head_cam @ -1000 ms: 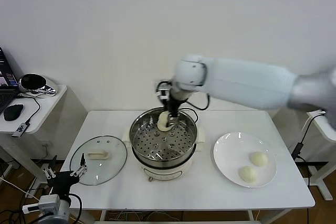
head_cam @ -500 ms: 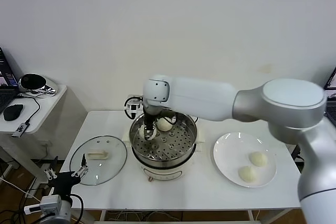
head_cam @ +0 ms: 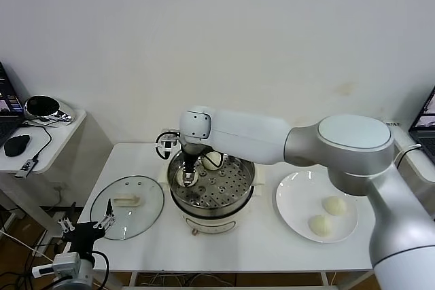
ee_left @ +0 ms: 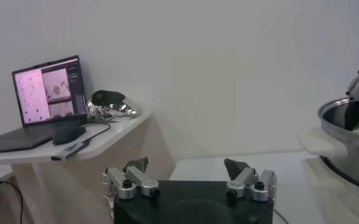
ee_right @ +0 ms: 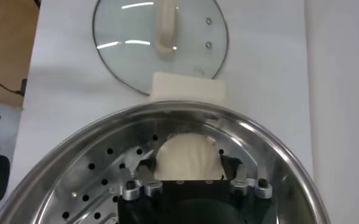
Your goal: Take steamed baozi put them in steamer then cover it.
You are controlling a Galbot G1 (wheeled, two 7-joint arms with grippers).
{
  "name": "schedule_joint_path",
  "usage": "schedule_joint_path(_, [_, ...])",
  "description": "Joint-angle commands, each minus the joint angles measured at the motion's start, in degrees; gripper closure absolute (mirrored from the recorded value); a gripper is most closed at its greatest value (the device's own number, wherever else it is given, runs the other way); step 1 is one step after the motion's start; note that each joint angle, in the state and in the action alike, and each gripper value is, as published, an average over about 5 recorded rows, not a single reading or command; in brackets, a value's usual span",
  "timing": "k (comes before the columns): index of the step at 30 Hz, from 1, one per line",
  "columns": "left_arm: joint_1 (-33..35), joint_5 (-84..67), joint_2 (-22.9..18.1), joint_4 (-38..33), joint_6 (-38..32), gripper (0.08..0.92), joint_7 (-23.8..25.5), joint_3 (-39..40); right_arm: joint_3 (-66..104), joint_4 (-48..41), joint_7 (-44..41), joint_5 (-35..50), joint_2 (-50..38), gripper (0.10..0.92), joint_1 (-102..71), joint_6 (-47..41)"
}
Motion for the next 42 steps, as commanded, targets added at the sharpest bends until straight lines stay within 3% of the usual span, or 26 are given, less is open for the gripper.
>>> schedule_joint_path(1, [-0.1,0.1,0.0,0.0,0.0,0.177,0.0,0.1,0.2,2.6,-6.2,-2.4,-3.2,0.207,3.8,0.9])
schedule_joint_path(12, [-0.4,0.4,-0.5,-0.6,0.2,0.177,0.2,1.3,-4.3,24.9,-15.1,-5.1,-29.0,0.203,20.1,5.2])
schedule_joint_path(18, [-0.1,0.7,0.2,-0.9,0.2,0.177,0.2,1.5,-6.1,34.5,-18.0,-13.7,-45.3,0.203,19.6,9.8])
schedule_joint_path(24, [0.5,1.1,0.6,-0.6,0.2,0.177,0.3,1.0,-6.4,38.2,-19.4,-22.9,-58.9,0.203,14.2,16.1])
schedule_joint_path(32, [0.9,2.1,-0.1,-0.1,0.2,0.177,0.3,1.3,5.3,36.8,-18.9,-32.9,-65.9,0.203,-4.3,21.9])
schedule_joint_path(42, [1.7,3.3,-0.8,-0.1,0.1,0.177,0.2,1.5,22.3,32.6,-15.8,-40.6,-65.2,0.203,-27.9,24.2])
